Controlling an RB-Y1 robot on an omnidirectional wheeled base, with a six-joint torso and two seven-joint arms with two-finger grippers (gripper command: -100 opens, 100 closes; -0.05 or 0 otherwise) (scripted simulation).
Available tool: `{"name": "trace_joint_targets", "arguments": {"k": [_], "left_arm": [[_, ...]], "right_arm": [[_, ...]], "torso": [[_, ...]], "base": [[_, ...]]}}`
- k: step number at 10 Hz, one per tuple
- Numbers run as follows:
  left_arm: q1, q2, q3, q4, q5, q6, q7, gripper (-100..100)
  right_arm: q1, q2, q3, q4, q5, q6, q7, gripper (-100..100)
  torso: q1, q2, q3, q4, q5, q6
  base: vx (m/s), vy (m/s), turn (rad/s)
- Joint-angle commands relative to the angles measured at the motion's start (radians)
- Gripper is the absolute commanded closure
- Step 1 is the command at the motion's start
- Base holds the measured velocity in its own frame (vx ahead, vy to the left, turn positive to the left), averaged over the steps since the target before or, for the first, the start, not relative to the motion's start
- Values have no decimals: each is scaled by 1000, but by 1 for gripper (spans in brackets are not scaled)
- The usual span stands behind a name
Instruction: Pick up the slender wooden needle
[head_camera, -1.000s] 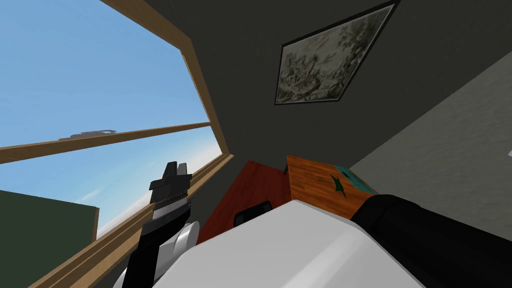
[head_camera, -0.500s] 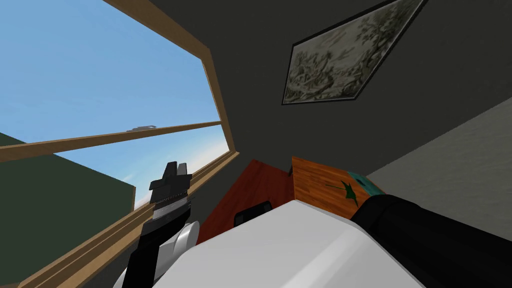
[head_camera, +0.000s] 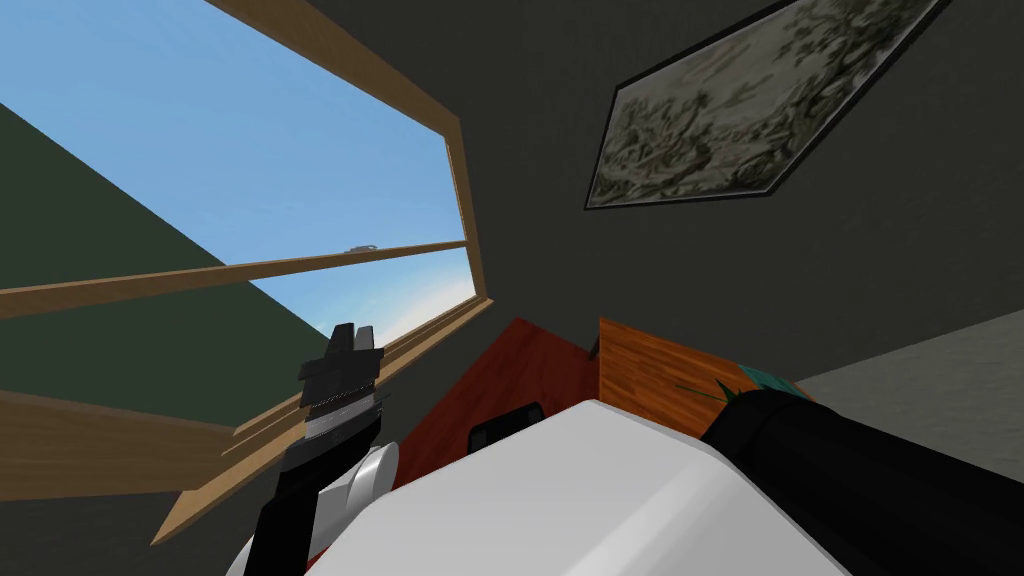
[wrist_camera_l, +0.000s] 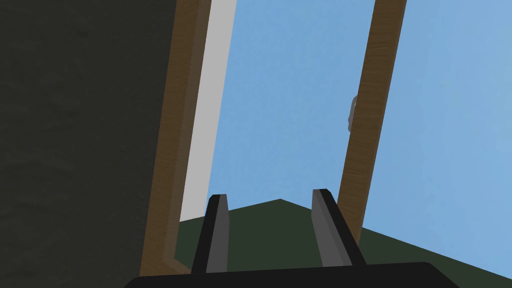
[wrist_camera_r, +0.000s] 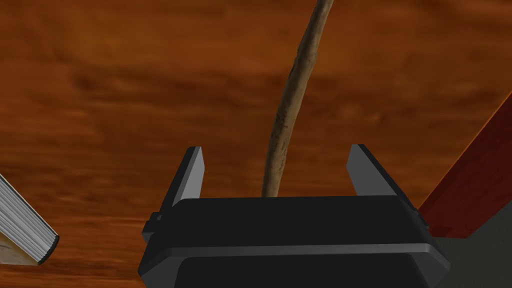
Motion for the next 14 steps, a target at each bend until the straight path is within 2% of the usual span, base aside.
{"name": "trace_joint_targets", "arguments": {"k": [1, 2, 3, 4, 8, 9, 10, 12, 13, 14], "left_arm": [[0, 0, 0, 0, 0, 0, 0, 0], [0, 0, 0, 0, 0, 0, 0, 0], [0, 0, 0, 0, 0, 0, 0, 0], [0, 0, 0, 0, 0, 0, 0, 0], [0, 0, 0, 0, 0, 0, 0, 0], [0, 0, 0, 0, 0, 0, 0, 0], [0, 0, 0, 0, 0, 0, 0, 0], [1, 0, 0, 0, 0, 0, 0, 0], [0, 0, 0, 0, 0, 0, 0, 0], [1, 0, 0, 0, 0, 0, 0, 0]], "right_arm": [[3, -5, 5, -12, -50, 9, -3, -100], [3, -5, 5, -12, -77, 9, -3, -100], [3, -4, 5, -11, -59, 8, -3, -100], [3, -4, 5, -11, -62, 9, -3, 100], [2, -3, 5, -13, -62, 7, -4, 100], [2, -3, 5, -13, -62, 7, -4, 0], [-22, -20, -22, 17, -12, -36, -22, 100], [-22, -20, -22, 17, 51, -36, -22, 100], [-46, -34, -50, 45, 81, -81, -40, 100], [-46, -34, -50, 45, 110, -81, -40, 100]], "torso": [[0, 0, 0, 0, 0, 0], [-2, -3, -2, -1, -1, 0], [-3, -5, -3, -1, -1, 0], [-3, -5, -3, -1, -1, 0], [-4, -4, -3, -2, -1, 0], [-4, -4, -3, -2, -1, 0], [-4, -4, -3, -2, -1, 0], [-10, -12, -7, -3, -1, 1], [-9, -10, -6, -2, -1, 0], [-11, -14, -7, -2, -1, 0]], "base": [[-14, -5, 20], [10, -12, -24], [0, 0, 0], [0, 0, 0], [0, 0, 0], [0, 0, 0], [98, -62, -392], [104, -50, -339], [150, -59, -389], [137, -45, -445]]}}
